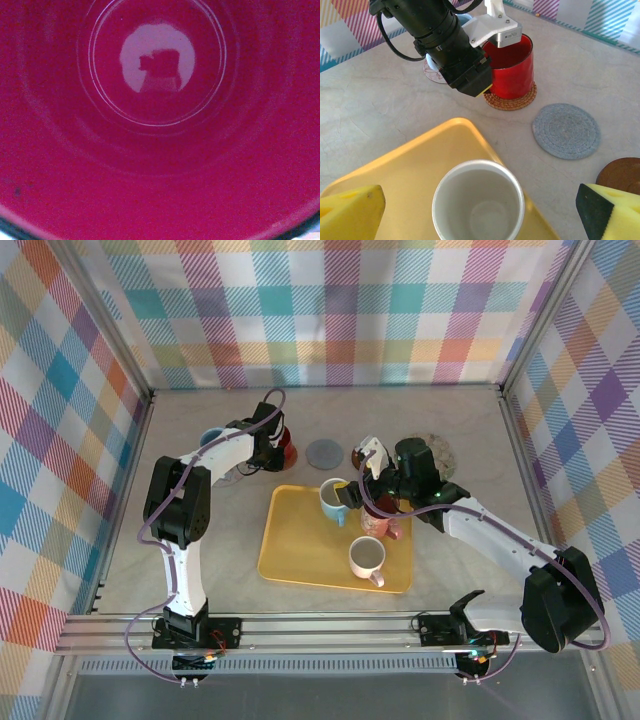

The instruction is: Place the cup by the coaster

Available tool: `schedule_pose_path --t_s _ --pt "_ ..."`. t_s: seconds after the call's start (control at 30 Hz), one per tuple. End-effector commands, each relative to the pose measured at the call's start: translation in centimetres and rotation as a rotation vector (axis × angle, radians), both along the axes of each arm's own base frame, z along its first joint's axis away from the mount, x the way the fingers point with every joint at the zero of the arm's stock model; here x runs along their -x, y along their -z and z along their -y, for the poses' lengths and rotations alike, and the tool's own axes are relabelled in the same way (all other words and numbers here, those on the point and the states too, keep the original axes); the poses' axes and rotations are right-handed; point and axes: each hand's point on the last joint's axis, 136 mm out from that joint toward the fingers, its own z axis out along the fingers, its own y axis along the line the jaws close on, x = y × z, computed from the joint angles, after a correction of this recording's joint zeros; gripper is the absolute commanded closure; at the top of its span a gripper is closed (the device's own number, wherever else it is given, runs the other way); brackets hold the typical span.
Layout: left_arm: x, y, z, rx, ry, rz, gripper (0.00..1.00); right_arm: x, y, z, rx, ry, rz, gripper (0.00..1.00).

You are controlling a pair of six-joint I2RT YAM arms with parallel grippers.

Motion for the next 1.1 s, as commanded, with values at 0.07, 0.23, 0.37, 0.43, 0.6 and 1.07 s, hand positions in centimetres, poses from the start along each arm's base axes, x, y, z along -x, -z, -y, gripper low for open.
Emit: schedule_pose_path --t_s 0.07,0.23,0.37,0.43,0.6,1.07 --pt "0.46 -0.96 -0.55 -0.003 0.008 -0.005 0.87 0.62 -0.3 -0.33 -0.017 -0.027 0.008 0.01" --pt "0.52 -1.08 -0.65 -0.006 0.005 -0.001 0.85 0.67 -0.27 -0.28 -0.017 -0.026 0.009 0.01" --pt "0.63 -0.99 -0.73 -0.013 0.01 -0.008 0.83 0.63 -0.2 -0.35 -0.021 -0.026 0.006 0.01" --pt "0.65 -0.97 -0.75 -0.013 0.01 -0.008 0.83 0.65 -0.19 -0.37 -0.021 -0.028 0.005 0.01" --pt "0.7 -0.9 -0.77 -0.013 0.007 -0.008 0.79 0.57 -0.21 -0.42 -0.023 -0.028 0.007 0.01" --pt "1.02 -0.98 -1.18 -0.028 0.0 -0.006 0.74 0.66 -0.05 -0.36 -0.02 -0.028 0.005 0.01"
